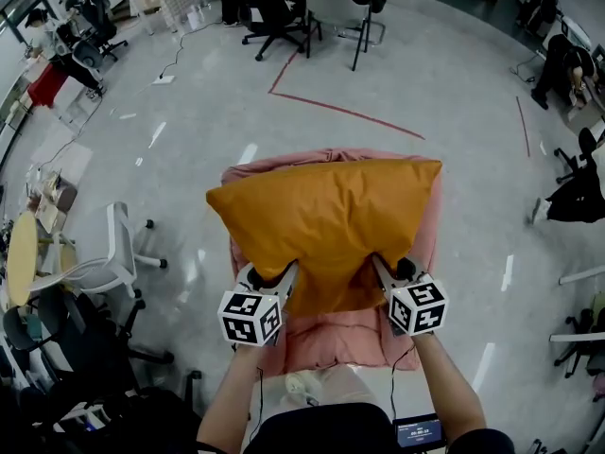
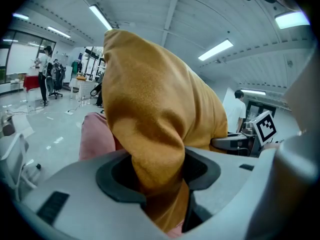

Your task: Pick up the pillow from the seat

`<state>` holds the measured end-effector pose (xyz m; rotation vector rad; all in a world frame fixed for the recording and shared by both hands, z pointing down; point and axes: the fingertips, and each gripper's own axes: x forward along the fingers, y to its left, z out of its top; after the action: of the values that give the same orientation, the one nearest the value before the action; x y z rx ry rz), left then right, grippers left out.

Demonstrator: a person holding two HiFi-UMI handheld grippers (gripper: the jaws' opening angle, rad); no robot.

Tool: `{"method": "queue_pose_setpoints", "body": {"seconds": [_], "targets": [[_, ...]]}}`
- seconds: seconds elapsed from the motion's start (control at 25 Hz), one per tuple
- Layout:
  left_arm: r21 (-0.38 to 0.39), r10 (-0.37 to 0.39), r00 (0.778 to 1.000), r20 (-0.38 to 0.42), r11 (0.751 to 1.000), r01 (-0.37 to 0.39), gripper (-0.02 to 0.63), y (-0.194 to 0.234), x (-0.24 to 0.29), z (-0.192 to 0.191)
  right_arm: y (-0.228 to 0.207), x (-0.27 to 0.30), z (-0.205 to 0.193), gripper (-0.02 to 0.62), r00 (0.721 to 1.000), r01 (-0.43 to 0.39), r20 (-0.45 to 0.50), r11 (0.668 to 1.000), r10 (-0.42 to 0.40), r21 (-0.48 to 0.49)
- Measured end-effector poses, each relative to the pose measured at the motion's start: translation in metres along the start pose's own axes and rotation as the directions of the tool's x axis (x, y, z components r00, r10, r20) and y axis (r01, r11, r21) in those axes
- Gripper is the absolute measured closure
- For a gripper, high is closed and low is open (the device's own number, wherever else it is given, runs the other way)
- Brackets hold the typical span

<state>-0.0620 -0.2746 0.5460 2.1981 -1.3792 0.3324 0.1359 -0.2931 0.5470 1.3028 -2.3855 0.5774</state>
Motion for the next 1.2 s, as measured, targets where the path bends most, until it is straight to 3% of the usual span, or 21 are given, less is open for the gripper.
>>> {"method": "queue_pose_setpoints", "body": {"seconds": [1.2], "targets": [[0.111,-0.069,0.990,0.127,0.992,0.055,0.382,-0.042,-0.128,0.029,0.088,-0.109,0.025,0.466,0.987,0.072,0.145,0.997,-0.071,-0.006]]}}
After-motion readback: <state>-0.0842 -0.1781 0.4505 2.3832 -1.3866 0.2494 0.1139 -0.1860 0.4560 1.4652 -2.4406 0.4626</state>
